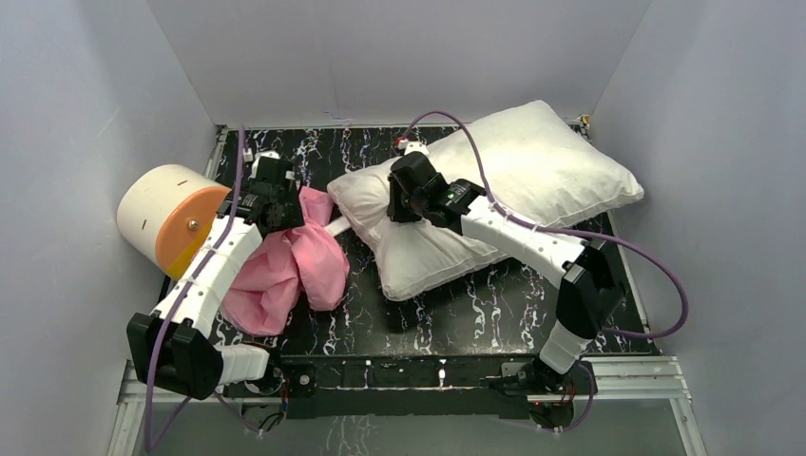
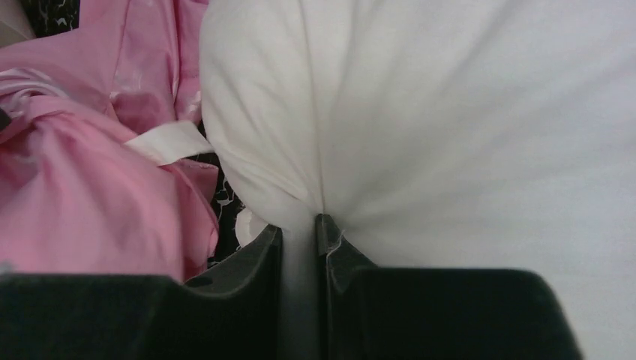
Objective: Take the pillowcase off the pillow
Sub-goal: Adjust the pillowcase at the center of the board, then adjust the pillow at the center of the board.
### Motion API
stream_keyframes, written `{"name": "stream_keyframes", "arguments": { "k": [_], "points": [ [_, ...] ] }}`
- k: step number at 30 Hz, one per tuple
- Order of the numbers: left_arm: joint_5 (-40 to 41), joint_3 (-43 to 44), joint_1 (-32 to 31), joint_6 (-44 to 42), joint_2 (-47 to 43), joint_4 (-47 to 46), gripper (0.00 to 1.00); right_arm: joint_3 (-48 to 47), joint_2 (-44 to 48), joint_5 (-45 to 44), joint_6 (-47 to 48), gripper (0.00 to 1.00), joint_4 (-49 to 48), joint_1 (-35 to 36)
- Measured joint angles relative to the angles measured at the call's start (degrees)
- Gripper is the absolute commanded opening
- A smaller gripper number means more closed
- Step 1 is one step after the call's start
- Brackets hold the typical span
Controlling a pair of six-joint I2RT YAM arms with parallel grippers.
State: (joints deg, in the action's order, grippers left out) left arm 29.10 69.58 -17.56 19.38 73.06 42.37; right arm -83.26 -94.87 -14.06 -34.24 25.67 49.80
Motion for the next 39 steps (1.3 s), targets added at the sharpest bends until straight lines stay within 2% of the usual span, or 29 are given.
{"name": "stream_keyframes", "arguments": {
  "k": [2, 4, 8, 11, 14, 18, 22, 24, 26, 29, 32, 34, 35, 39],
  "points": [
    [-3.8, -3.3, 3.7, 0.9, 0.0, -0.5, 0.85, -1.4, -0.9, 1.0, 1.8, 0.48, 0.4, 0.2],
    [-5.9, -4.8, 6.5, 1.7, 0.0, 0.0, 0.9, -2.3, 0.0, 2.3, 4.3, 0.57, 1.2, 0.4],
    [-9.9, -5.0, 7.6, 2.0, -0.9, 0.0, 0.97, -4.5, 4.8, 1.6, 9.4, 0.76, 3.5, 0.9],
    [-14.6, -3.9, 7.6, 2.1, -2.5, 0.5, 0.98, -4.8, 11.3, -6.3, 13.3, 0.87, 4.9, 1.1],
    [-21.4, -1.4, 7.6, 2.3, -4.7, 0.5, 0.98, -3.9, 16.7, -15.5, 16.0, 0.92, 5.0, -0.9],
    [-34.0, 0.2, 7.6, 2.4, -8.6, -2.3, 0.98, -0.3, 21.1, -23.2, 18.3, 0.94, 5.3, -12.4],
    [-51.0, -4.0, 7.5, 4.8, -11.1, -10.3, 0.98, 1.4, 18.3, -21.8, 19.3, 0.94, 6.8, -29.0],
    [-58.0, -8.5, 6.9, 6.5, -11.0, -14.3, 0.98, 1.5, 15.7, -20.5, 19.3, 0.9, 7.6, -34.5],
    [-62.4, -12.5, 5.9, 7.5, -9.4, -16.2, 0.98, 2.8, 12.9, -17.0, 19.2, 0.8, 8.0, -38.3],
    [-64.8, -15.9, 4.2, 8.4, -7.1, -17.4, 0.98, 6.3, 10.7, -9.4, 18.6, 0.47, 8.6, -39.2],
    [-64.4, -17.5, 1.6, 9.5, -6.1, -18.8, 0.98, 12.6, 11.0, -3.4, 15.5, 0.19, 6.3, -37.6],
    [-63.3, -17.9, -0.9, 10.2, -5.7, -20.2, 0.98, 16.6, 13.0, -2.2, 13.3, 0.06, 4.4, -35.6],
    [-61.9, -18.4, -2.4, 10.5, -5.5, -21.3, 0.98, 18.6, 14.7, -2.0, 11.7, 0.0, 4.0, -34.2],
    [-55.2, -23.1, -7.0, 11.4, -5.4, -26.1, 0.96, 22.9, 20.7, -1.4, 6.5, 0.0, 3.3, -29.9]
  ]
}}
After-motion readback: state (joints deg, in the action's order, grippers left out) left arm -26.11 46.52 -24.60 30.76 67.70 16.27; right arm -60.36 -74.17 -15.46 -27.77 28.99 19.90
